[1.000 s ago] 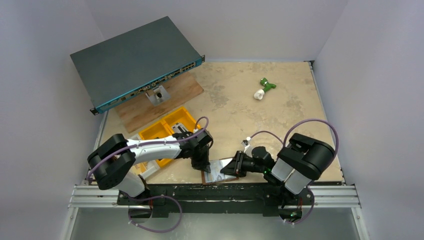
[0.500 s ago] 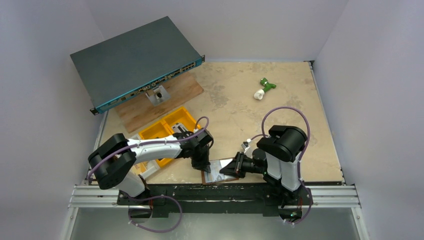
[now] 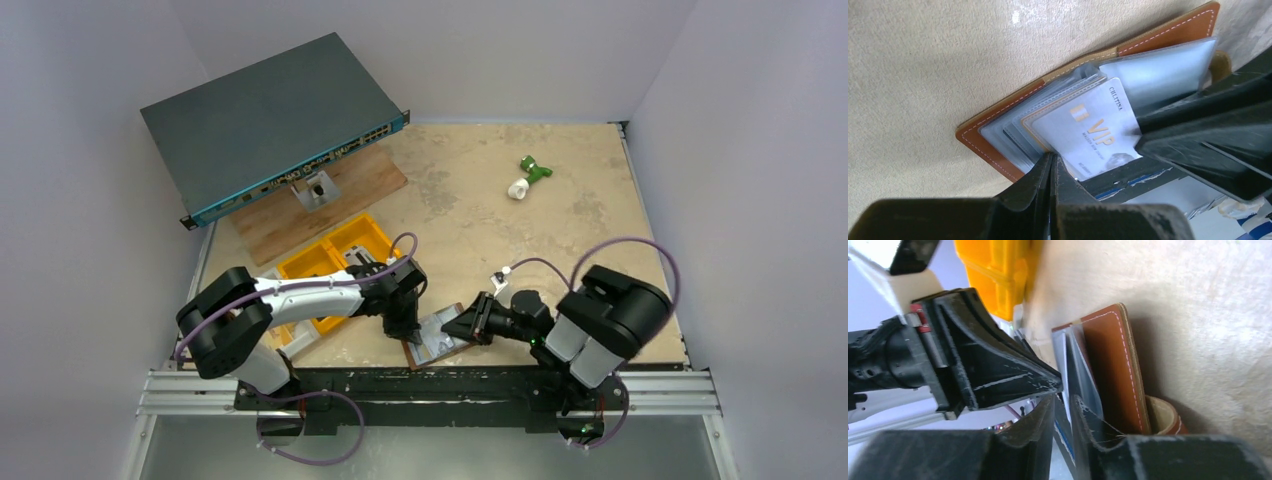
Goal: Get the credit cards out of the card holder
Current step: Remove the credit card from the card holder.
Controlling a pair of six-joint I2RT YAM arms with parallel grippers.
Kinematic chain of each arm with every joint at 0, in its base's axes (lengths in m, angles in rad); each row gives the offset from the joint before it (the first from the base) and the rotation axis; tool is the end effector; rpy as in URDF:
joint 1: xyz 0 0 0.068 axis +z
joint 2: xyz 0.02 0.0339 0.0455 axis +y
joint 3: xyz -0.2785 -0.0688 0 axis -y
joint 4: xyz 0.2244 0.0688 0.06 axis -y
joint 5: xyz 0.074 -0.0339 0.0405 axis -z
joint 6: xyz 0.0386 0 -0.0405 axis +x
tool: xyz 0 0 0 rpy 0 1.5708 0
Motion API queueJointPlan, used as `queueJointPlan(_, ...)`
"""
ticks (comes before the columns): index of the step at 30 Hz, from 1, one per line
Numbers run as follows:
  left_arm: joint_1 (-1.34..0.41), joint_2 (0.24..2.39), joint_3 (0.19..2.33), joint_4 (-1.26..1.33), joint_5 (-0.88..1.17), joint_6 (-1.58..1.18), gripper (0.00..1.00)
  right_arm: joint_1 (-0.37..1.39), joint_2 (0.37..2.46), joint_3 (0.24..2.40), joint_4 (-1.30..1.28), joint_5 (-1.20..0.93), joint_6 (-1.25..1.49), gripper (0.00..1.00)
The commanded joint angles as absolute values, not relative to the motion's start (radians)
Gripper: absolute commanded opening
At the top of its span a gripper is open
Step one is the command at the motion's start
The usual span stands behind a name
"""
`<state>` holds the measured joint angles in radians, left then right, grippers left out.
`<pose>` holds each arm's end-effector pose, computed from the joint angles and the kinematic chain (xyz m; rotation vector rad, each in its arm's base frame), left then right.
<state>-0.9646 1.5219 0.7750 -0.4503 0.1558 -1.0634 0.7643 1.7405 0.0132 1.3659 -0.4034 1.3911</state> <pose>0.1391 -0.2111 0.1788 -0.1044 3.0132 -0.6081 0.1294 0.1450 0.1183 0.4099 2.3452 1.6631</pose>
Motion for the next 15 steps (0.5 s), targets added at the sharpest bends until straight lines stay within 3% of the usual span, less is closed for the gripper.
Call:
queueJointPlan(1, -0.968, 1.591, 0.709, -0.556, 0.026, -1.048, 0.00, 0.755, 1.522, -0.076, 1.109, -0.320, 1.305, 0.24)
queueJointPlan(4, -0.968, 1.593, 0.711, -0.552, 0.029, -1.048, 0.00, 0.754, 1.390, -0.039, 0.943, -0.318, 1.252, 0.31)
queueJointPlan(9, -0.968, 1.596, 0.713, -0.546, 0.032, -1.049, 0.00, 0.755, 1.221, 0.044, 0.679, -0.290, 1.167, 0.34)
queueJointPlan(15, -0.968, 1.609, 0.721, -0.540, 0.037, -1.045, 0.00, 0.755, 1.200, 0.090, 0.565, -0.279, 1.106, 0.41)
